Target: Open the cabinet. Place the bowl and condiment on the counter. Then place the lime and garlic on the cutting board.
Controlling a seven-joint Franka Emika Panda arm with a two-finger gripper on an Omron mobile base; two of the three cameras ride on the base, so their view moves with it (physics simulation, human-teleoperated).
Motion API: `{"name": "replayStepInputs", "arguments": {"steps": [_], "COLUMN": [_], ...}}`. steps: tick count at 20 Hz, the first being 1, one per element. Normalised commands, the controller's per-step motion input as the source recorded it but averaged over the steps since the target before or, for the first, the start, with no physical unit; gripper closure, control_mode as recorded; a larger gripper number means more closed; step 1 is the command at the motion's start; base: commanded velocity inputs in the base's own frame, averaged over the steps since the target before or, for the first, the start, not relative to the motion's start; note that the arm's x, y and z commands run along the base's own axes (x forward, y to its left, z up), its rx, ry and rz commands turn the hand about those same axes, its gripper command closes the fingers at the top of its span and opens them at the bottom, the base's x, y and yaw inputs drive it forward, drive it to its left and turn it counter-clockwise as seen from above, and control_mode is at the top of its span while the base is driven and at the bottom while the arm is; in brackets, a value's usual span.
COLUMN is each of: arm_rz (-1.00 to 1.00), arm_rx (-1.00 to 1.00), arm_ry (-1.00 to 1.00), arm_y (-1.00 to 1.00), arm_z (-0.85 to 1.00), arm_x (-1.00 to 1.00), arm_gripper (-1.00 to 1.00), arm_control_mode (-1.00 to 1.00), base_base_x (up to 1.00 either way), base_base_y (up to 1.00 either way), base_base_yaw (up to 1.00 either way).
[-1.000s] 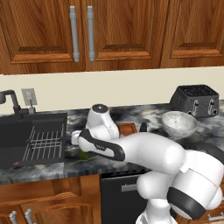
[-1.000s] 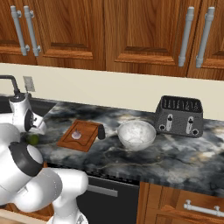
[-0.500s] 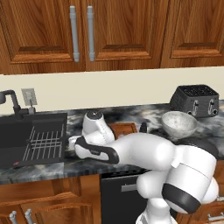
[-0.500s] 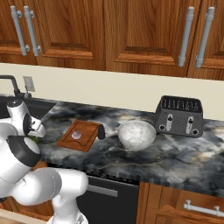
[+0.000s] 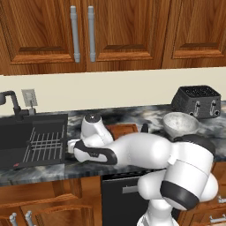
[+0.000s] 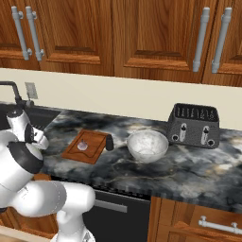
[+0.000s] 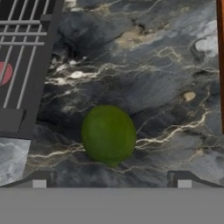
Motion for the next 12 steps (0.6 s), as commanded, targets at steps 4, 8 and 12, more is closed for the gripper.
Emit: {"name": "replayStepInputs", "arguments": {"steps": [4,8,12], "arm_rz": [0.0,0.0,0.0], "arm_rx": [0.0,0.0,-0.01], "arm_ry": [0.0,0.0,0.0], "arm_y": [0.0,0.0,0.0], "arm_z": [-0.11,-0.12,-0.16], "arm_x": [0.08,0.06,0.06], "arm_gripper": [-1.0,-1.0,-1.0], "arm_control_mode": [-1.0,-1.0,-1.0], "base_base_x": [0.0,0.0,0.0], "base_base_y": [0.0,0.0,0.0], "base_base_yaw": [0.0,0.0,0.0]}}
